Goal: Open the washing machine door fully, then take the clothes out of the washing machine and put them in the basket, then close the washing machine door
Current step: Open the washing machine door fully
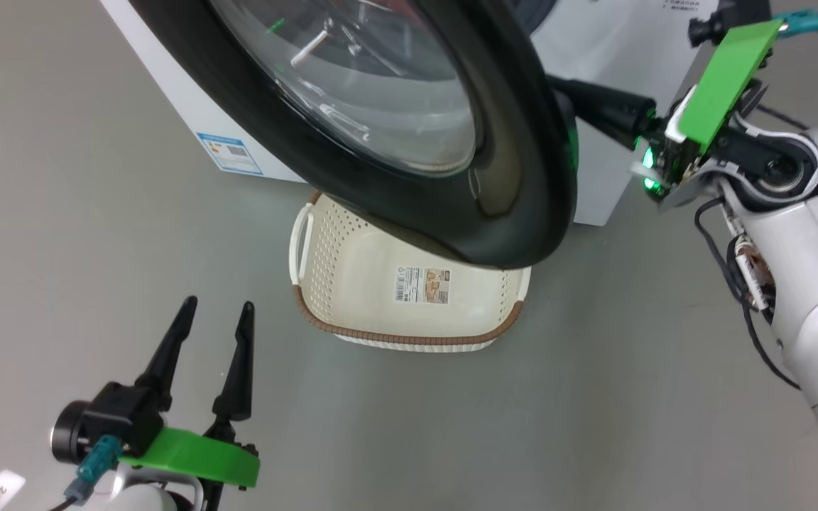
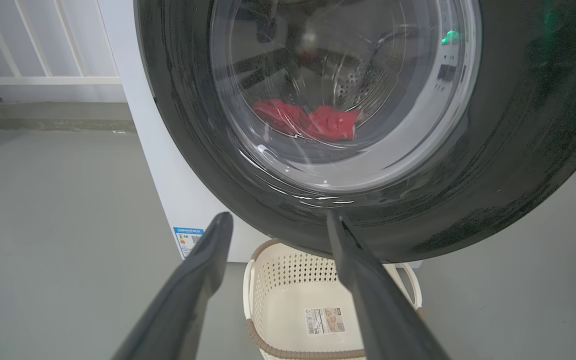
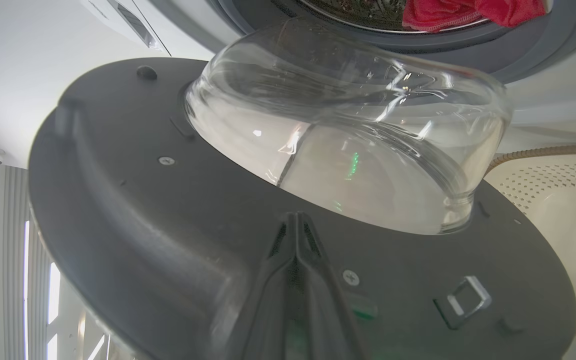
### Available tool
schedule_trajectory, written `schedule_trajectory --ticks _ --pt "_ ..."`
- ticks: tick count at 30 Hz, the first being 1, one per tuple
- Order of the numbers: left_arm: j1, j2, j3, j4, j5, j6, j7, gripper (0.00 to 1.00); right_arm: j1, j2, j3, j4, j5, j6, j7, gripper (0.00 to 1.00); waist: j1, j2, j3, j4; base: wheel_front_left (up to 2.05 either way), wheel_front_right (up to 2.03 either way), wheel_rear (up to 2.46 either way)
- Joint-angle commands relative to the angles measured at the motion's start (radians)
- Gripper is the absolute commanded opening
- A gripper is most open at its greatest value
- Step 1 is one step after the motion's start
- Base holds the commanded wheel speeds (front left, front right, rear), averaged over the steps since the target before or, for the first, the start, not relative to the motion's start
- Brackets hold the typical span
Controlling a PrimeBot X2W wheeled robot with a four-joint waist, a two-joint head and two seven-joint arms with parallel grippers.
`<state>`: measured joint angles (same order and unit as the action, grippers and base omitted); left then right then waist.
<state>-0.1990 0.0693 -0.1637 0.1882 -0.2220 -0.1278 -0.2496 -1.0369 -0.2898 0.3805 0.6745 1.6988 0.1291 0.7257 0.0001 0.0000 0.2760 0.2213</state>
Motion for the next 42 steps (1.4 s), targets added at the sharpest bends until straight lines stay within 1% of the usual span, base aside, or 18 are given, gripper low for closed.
schedule_trajectory --ticks 1,11,24,42 --pt "0.009 0.02 0.037 -0.02 0.007 -0.003 -0.012 1.0 0.029 0.026 0.015 -0.04 -0.007 0.002 0.013 0.0 -0.0001 0.0 -0.012 0.006 0.0 0.0 0.0" --pt "0.034 0.018 0.045 -0.015 0.015 -0.003 -0.012 1.0 0.145 0.061 0.034 -0.119 -0.021 0.002 0.046 0.0 -0.0001 0.0 -0.051 0.015 0.0 0.0 0.0" --pt "0.053 0.009 0.053 -0.011 0.018 -0.003 -0.012 1.0 0.241 0.108 0.047 -0.206 -0.041 0.002 0.076 0.0 -0.0001 0.0 -0.084 0.036 0.0 0.0 0.0" --pt "0.072 -0.006 0.063 -0.003 0.016 -0.003 -0.012 1.0 0.298 0.171 0.055 -0.222 -0.063 0.002 0.111 0.0 -0.0001 0.0 -0.117 0.098 0.0 0.0 0.0"
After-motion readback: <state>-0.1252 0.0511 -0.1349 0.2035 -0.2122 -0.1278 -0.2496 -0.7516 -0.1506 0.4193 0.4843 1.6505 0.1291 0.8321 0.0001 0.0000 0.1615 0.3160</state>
